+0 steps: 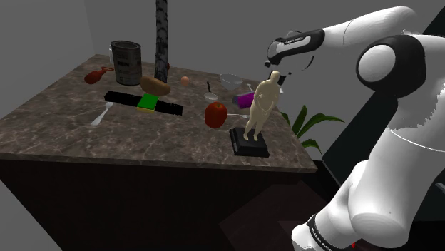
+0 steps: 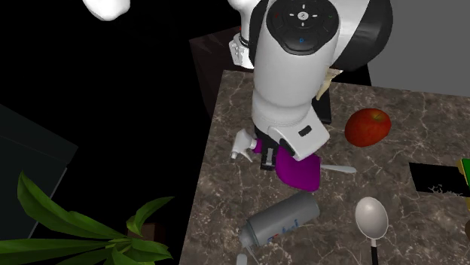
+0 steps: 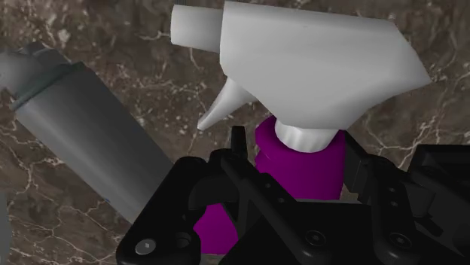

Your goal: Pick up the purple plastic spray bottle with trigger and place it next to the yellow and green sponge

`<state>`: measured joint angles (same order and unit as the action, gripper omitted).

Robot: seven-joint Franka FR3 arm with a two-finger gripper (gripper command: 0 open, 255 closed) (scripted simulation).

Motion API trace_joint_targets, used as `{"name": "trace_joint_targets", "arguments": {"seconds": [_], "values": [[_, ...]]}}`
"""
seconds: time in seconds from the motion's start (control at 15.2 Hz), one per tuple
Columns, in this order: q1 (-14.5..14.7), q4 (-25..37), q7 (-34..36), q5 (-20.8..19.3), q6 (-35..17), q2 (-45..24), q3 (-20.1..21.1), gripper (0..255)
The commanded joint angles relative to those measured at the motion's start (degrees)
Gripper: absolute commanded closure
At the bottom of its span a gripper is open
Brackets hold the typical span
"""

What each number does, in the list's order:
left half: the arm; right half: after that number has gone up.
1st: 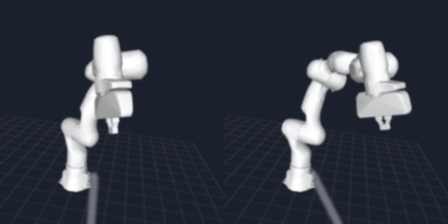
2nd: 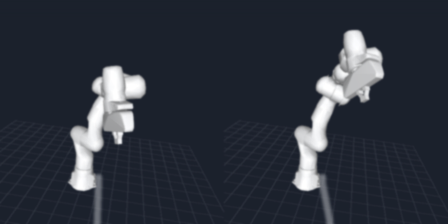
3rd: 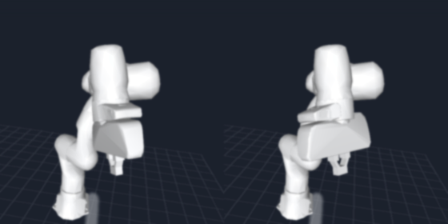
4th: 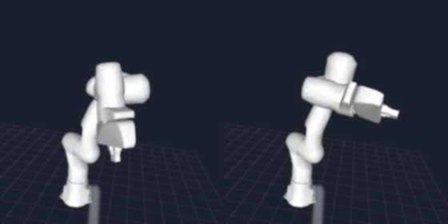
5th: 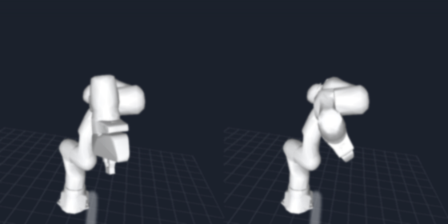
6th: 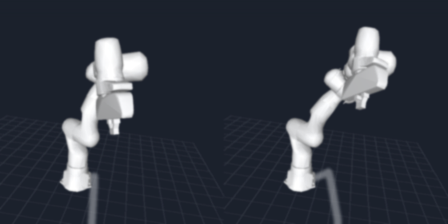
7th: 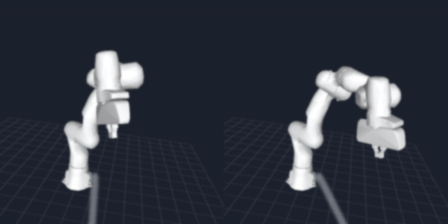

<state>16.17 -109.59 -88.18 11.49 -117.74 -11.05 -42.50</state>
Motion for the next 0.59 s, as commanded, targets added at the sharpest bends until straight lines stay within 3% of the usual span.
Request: {"name": "trace_joint_targets", "arguments": {"seconds": [0.0,0.53], "values": [[2.4,-1.9,3.6,-1.5,-0.9,1.9,0.7,255],[9.5,-4.3,15.6,-4.0,-2.2,4.5,4.8,255]]}}
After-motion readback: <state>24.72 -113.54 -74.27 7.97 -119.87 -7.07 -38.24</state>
